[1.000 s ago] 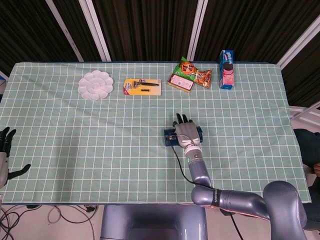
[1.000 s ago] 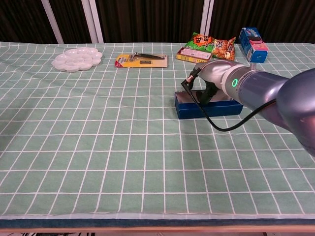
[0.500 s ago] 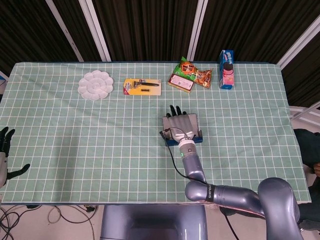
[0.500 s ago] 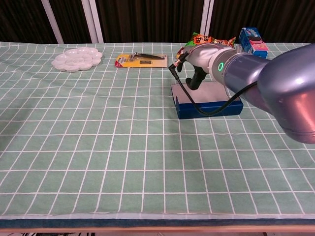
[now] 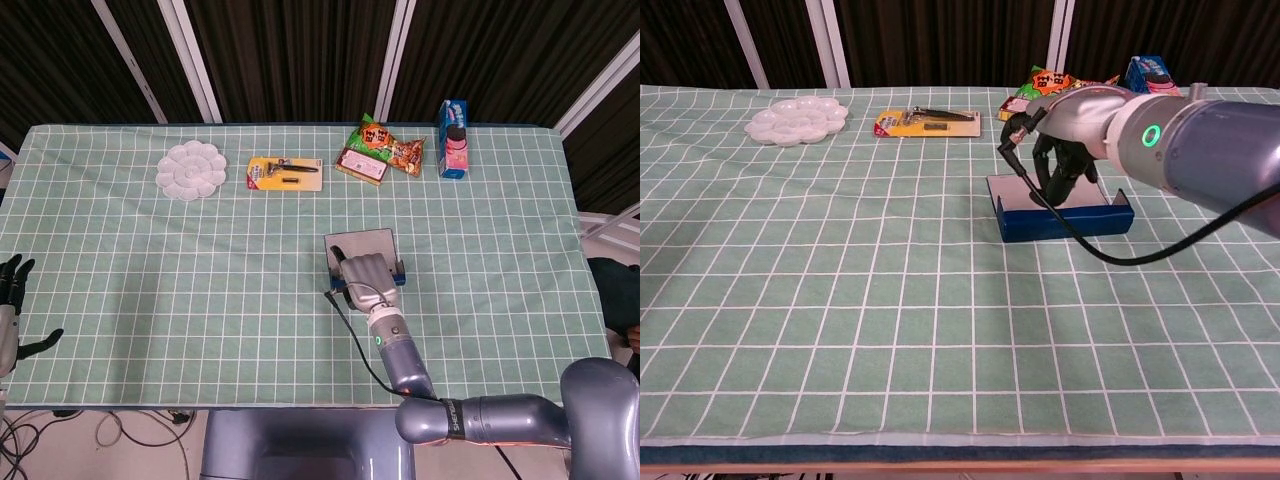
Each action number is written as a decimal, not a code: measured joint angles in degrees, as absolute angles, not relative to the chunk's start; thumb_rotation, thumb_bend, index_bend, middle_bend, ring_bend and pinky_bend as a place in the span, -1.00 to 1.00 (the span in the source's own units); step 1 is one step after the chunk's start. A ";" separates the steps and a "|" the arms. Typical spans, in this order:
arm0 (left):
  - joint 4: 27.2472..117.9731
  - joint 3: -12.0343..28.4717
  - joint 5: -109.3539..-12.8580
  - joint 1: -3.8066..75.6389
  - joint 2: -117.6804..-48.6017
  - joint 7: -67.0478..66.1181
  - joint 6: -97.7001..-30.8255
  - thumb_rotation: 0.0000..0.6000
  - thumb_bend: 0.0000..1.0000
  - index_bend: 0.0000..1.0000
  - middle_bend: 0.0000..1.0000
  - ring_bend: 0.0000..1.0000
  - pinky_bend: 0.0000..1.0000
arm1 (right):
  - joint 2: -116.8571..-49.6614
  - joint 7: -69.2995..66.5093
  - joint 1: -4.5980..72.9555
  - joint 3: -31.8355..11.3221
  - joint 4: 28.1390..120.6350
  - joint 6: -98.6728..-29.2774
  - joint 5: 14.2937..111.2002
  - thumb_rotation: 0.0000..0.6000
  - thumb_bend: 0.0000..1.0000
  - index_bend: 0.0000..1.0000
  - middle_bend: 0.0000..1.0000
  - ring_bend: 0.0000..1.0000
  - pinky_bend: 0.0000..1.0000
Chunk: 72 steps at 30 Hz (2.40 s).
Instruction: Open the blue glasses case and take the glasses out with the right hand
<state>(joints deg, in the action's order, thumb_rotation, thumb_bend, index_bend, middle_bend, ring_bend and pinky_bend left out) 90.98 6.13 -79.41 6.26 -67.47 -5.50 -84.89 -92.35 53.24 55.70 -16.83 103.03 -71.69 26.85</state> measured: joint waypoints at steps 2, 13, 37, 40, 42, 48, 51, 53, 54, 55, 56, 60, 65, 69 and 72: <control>91.02 6.12 -79.36 6.29 -67.46 -5.51 -84.78 1.00 -0.97 -1.00 -1.00 -1.00 -1.00 | -91.74 53.22 55.01 -15.75 104.04 -72.09 25.88 1.00 -0.07 -0.75 0.81 0.90 0.79; 90.97 6.24 -79.03 6.36 -67.33 -5.11 -84.48 1.00 -0.97 -1.00 -1.00 -1.00 -1.00 | -93.73 52.90 54.44 -13.80 101.93 -72.10 21.90 1.00 -0.06 -0.75 0.83 0.92 0.81; 91.28 6.19 -78.60 6.53 -67.04 -4.55 -83.73 1.00 -0.97 -1.00 -1.00 -1.00 -1.00 | -96.75 53.46 54.50 -11.28 102.71 -72.97 23.10 1.00 -0.02 -0.33 0.84 0.93 0.81; 91.30 6.18 -78.66 6.51 -67.04 -4.52 -83.83 1.00 -0.97 -1.00 -1.00 -1.00 -1.00 | -95.76 54.30 54.20 -10.59 104.73 -73.79 22.88 1.00 -0.01 -0.29 0.84 0.93 0.81; 91.32 6.19 -78.64 6.48 -67.06 -4.49 -83.86 1.00 -0.97 -1.00 -1.00 -1.00 -1.00 | -95.01 55.02 54.00 -10.10 105.88 -74.36 22.37 1.00 -0.01 -0.28 0.84 0.93 0.81; 91.49 6.11 -78.74 6.48 -67.05 -4.52 -83.87 1.00 -0.97 -1.00 -1.00 -1.00 -1.00 | -92.27 56.29 52.90 -8.30 109.17 -76.61 21.65 1.00 -0.01 -0.28 0.84 0.93 0.81; 91.53 6.09 -78.77 6.47 -67.04 -4.55 -83.90 1.00 -0.97 -1.00 -1.00 -1.00 -1.00 | -90.94 56.53 52.17 -7.52 110.19 -77.30 21.21 1.00 -0.01 -0.28 0.84 0.93 0.81; 91.58 6.10 -78.77 6.46 -67.03 -4.54 -83.94 1.00 -0.97 -1.00 -1.00 -1.00 -1.00 | -89.95 56.63 51.60 -6.94 110.63 -77.76 20.74 1.00 -0.01 -0.28 0.84 0.93 0.81; 91.60 6.10 -78.76 6.46 -67.02 -4.54 -83.93 1.00 -0.97 -1.00 -1.00 -1.00 -1.00 | -89.50 56.68 51.36 -6.68 110.78 -77.93 20.53 1.00 -0.01 -0.27 0.84 0.93 0.81; 91.65 6.10 -78.74 6.45 -66.99 -4.54 -83.93 1.00 -0.97 -1.00 -1.00 -1.00 -1.00 | -89.07 56.73 51.11 -6.43 110.86 -78.06 20.32 1.00 -0.01 -0.27 0.84 0.93 0.81; 91.66 6.10 -78.73 6.45 -66.99 -4.54 -83.92 1.00 -0.97 -1.00 -1.00 -1.00 -1.00 | -88.58 56.77 50.81 -6.16 110.93 -78.20 20.05 1.00 -0.01 -0.28 0.84 0.93 0.81; 91.71 6.15 -78.55 6.41 -66.97 -4.42 -83.91 1.00 -0.97 -1.00 -1.00 -1.00 -1.00 | -87.39 56.99 50.08 -5.61 110.49 -78.88 19.52 1.00 -0.01 -0.28 0.84 0.93 0.81; 91.83 6.22 -78.36 6.42 -66.93 -4.46 -83.84 1.00 -0.97 -1.00 -1.00 -1.00 -1.00 | -86.68 57.70 49.70 -5.46 109.33 -79.35 18.65 1.00 0.00 -0.27 0.84 0.93 0.81; 91.96 6.26 -78.21 6.41 -66.90 -4.52 -83.81 1.00 -0.97 -1.00 -1.00 -1.00 -1.00 | -86.36 58.07 49.45 -5.58 108.45 -79.64 18.21 1.00 0.00 -0.28 0.84 0.93 0.81; 92.00 6.30 -78.09 6.40 -66.90 -4.51 -83.80 1.00 -0.97 -1.00 -1.00 -1.00 -1.00 | -86.31 58.59 49.38 -5.69 107.72 -79.89 17.84 1.00 0.00 -0.28 0.84 0.93 0.81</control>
